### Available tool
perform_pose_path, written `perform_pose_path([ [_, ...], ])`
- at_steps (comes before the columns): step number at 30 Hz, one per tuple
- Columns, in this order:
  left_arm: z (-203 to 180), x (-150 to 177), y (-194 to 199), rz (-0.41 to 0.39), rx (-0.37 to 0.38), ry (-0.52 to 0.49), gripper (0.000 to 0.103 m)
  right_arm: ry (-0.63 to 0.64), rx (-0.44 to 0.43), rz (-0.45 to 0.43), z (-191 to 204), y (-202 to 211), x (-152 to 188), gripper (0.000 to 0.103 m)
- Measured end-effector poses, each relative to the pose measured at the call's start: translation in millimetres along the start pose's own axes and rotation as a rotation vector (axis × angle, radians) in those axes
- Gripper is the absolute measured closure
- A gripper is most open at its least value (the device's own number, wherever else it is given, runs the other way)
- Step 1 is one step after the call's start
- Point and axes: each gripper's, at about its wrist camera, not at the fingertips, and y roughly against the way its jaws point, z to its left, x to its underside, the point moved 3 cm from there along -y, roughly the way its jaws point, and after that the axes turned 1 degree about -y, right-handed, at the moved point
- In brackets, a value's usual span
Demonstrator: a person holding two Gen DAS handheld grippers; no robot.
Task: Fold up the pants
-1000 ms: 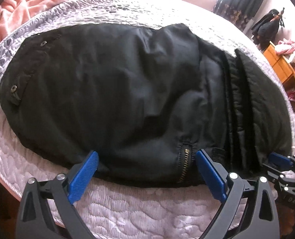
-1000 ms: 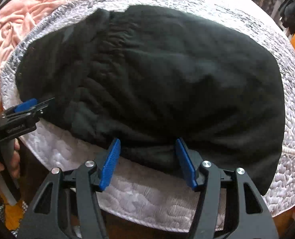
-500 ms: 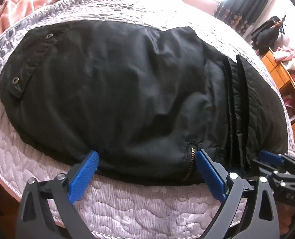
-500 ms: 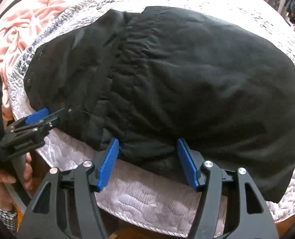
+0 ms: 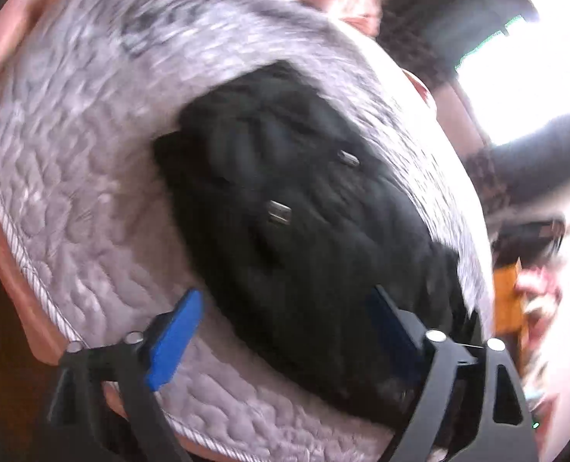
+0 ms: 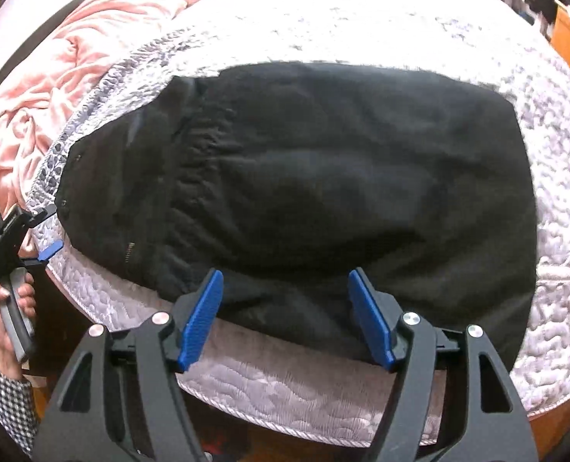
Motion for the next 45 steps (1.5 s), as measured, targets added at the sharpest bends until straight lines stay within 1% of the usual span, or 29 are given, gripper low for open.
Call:
perform_pose_path([
  [3,28.6,-10.5,-13.4,0.045,0.135,0.162,0.021,-0.011,0.004,0.014,-3.5,-9.5,1.9,0.035],
  [4,32.8,-11.8,-18.0,0.056,0.170,0.191,0.022,-0.005,0.005,0.013,-4.1,-10.6,2.7,0.035],
  [6,42.1,-10.5,-26.4,0.077,0.230,0.228,0.022,0.002,0.009,0.015,-4.0,-11.9,2.5,0.035],
  [10,48.2,-12.5,-32.1,0.067,0.296,0.248,0.022,0.005,0.008,0.018,-6.4,-13.0,2.5,0.032],
  [11,47.5,-11.2,-32.4,0.067,0.310,0.251,0.033,0.008,0.011,0.018,-5.5,-14.3,2.2,0.032],
  [12,45.9,-8.9,-34.2,0.081,0.354,0.267,0.038,0.013,0.014,0.018,-5.0,-15.3,2.4,0.031],
  [13,42.1,-7.3,-35.7,0.088,0.398,0.285,0.043,0.022,0.020,0.018,-4.1,-16.1,3.0,0.030],
  [14,38.9,-7.4,-34.3,0.077,0.439,0.294,0.047,0.029,0.026,0.018,-2.8,-17.4,2.8,0.029],
  [15,36.3,-7.2,-31.2,0.059,0.471,0.278,0.048,0.037,0.031,0.018,-1.7,-17.9,3.2,0.028],
  [16,34.9,-6.4,-32.1,0.052,0.464,0.261,0.048,0.046,0.032,0.018,-1.0,-18.7,3.7,0.027],
  [17,35.2,-6.2,-33.6,0.050,0.441,0.255,0.048,0.048,0.032,0.019,-1.2,-19.4,3.7,0.027],
  [18,40.4,-6.2,-39.6,0.056,0.400,0.275,0.048,0.048,0.032,0.020,-1.2,-20.0,3.6,0.026],
  [20,45.9,-6.8,-50.8,0.067,0.384,0.333,0.046,0.050,0.033,0.020,-1.3,-20.9,3.9,0.025],
  [22,41.8,-7.8,-54.2,0.061,0.361,0.336,0.046,0.055,0.036,0.018,-1.3,-21.2,4.6,0.025],
  [24,35.7,-8.1,-50.1,0.049,0.309,0.303,0.051,0.061,0.037,0.014,-1.0,-20.8,5.4,0.025],
  [25,32.7,-6.9,-48.5,0.042,0.280,0.282,0.059,0.060,0.036,0.013,-0.8,-20.7,5.9,0.025],
  [26,32.3,-6.2,-47.6,0.040,0.276,0.277,0.066,0.058,0.033,0.012,-1.4,-20.5,6.0,0.025],
  [29,32.5,-5.7,-44.8,0.043,0.285,0.299,0.078,0.051,0.026,0.012,-1.8,-19.5,6.2,0.025],
  [32,30.3,-4.4,-32.9,0.043,0.264,0.280,0.085,0.046,0.018,0.013,-3.4,-19.2,5.5,0.025],
  [36,18.5,-2.8,-25.0,0.021,0.261,0.256,0.089,0.036,0.007,0.011,-5.6,-19.2,5.4,0.024],
  [39,6.1,-2.0,-12.0,-0.003,0.310,0.242,0.090,0.032,-0.001,0.011,-7.0,-18.4,5.0,0.024],
  [42,-14.7,-2.0,1.9,-0.037,0.330,0.163,0.090,0.021,-0.014,0.011,-8.7,-16.6,4.8,0.024],
  [45,-41.0,-0.1,16.7,-0.073,0.329,0.076,0.090,-0.015,-0.042,0.001,-13.1,-9.6,2.7,0.027],
])
